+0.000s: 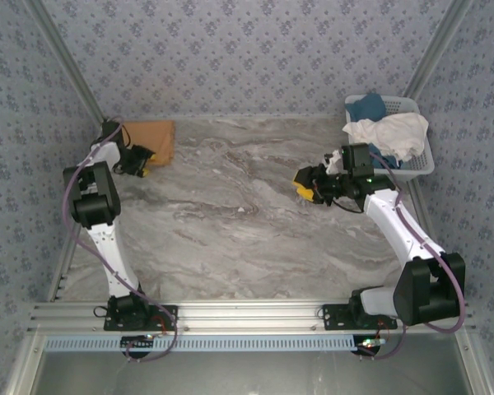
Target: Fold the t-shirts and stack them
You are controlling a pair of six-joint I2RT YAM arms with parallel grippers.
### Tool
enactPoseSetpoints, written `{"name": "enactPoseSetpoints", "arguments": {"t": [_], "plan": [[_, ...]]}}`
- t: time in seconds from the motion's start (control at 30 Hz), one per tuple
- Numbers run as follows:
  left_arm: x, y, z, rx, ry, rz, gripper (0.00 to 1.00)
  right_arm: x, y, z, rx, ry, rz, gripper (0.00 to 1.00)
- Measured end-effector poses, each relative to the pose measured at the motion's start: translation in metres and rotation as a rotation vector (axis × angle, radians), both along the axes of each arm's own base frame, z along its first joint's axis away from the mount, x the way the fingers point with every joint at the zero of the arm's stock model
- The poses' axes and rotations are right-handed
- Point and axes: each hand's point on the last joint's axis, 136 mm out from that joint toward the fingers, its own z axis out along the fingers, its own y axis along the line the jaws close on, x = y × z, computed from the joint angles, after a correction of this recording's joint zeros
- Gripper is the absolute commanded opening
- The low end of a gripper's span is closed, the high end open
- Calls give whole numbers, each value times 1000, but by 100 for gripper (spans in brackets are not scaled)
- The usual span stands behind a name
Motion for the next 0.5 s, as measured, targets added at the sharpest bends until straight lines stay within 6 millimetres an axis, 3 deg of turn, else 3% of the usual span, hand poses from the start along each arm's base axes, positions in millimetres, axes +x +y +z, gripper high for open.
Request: {"name": "enactPoseSetpoints", "arguments": {"t": [0.1, 0.17, 0.23, 0.27, 0.3, 0.33, 0.4, 0.5], "plan": [[-21, -5, 27, 41, -16, -1, 98, 2, -1, 7, -2, -34, -7, 59], [-35, -10, 58, 102, -64, -15, 98, 4, -5, 17, -6, -83, -23, 62], [-50, -21, 107, 189, -167, -41, 98, 6, -10, 32, -8, -146, -46, 66], [-59, -29, 132, 229, -226, -55, 98, 7, -13, 38, -8, -173, -56, 92], [-67, -38, 157, 266, -293, -68, 98, 8, -16, 46, -9, -204, -73, 100], [-78, -49, 185, 299, -373, -84, 98, 9, -19, 52, -12, -232, -85, 100], [-98, -62, 220, 338, -480, -93, 98, 11, -24, 63, -20, -277, -109, 100], [-119, -50, 238, 407, -531, -33, 98, 13, -30, 72, -38, -314, -143, 100]]}}
